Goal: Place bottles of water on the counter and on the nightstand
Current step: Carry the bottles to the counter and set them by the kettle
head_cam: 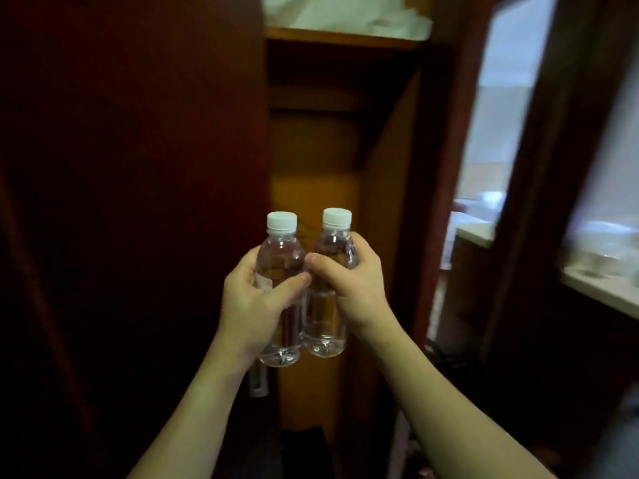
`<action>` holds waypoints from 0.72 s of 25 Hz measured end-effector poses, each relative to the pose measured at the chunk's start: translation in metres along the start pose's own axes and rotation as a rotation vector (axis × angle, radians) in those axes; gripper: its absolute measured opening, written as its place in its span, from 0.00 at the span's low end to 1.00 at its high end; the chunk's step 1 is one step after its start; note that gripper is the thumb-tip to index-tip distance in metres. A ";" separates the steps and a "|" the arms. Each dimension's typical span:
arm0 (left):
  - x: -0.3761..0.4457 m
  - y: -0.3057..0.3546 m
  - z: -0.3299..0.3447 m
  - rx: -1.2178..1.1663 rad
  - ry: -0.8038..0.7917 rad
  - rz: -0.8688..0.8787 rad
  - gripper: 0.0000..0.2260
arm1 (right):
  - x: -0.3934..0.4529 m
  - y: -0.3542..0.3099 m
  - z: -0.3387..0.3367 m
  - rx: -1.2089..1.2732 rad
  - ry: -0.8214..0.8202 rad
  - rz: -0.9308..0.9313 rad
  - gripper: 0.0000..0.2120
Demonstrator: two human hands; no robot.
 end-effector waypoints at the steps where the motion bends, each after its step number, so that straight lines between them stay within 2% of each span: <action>1: 0.002 -0.002 0.037 -0.048 -0.134 -0.011 0.18 | -0.004 -0.016 -0.032 -0.055 0.092 -0.037 0.10; 4: -0.009 0.004 0.140 -0.134 -0.391 -0.015 0.17 | -0.033 -0.073 -0.120 -0.210 0.341 -0.109 0.10; 7: -0.037 0.024 0.247 -0.215 -0.510 -0.025 0.16 | -0.078 -0.145 -0.204 -0.308 0.530 -0.166 0.13; 11: -0.079 0.069 0.377 -0.311 -0.652 -0.007 0.20 | -0.137 -0.245 -0.303 -0.415 0.781 -0.268 0.13; 14: -0.108 0.090 0.468 -0.362 -0.745 0.011 0.23 | -0.176 -0.307 -0.369 -0.479 0.905 -0.341 0.08; 18: -0.143 0.109 0.578 -0.410 -0.838 0.039 0.21 | -0.214 -0.368 -0.452 -0.556 1.023 -0.391 0.10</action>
Point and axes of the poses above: each hand's wrist, its own x-axis towards the middle knuckle, its own z-axis out of the palm, y = z × x, the point moved 4 cm from there along x, towards the middle knuckle, and after that the axes turned 14 degrees about x, right-handed, at the moved point
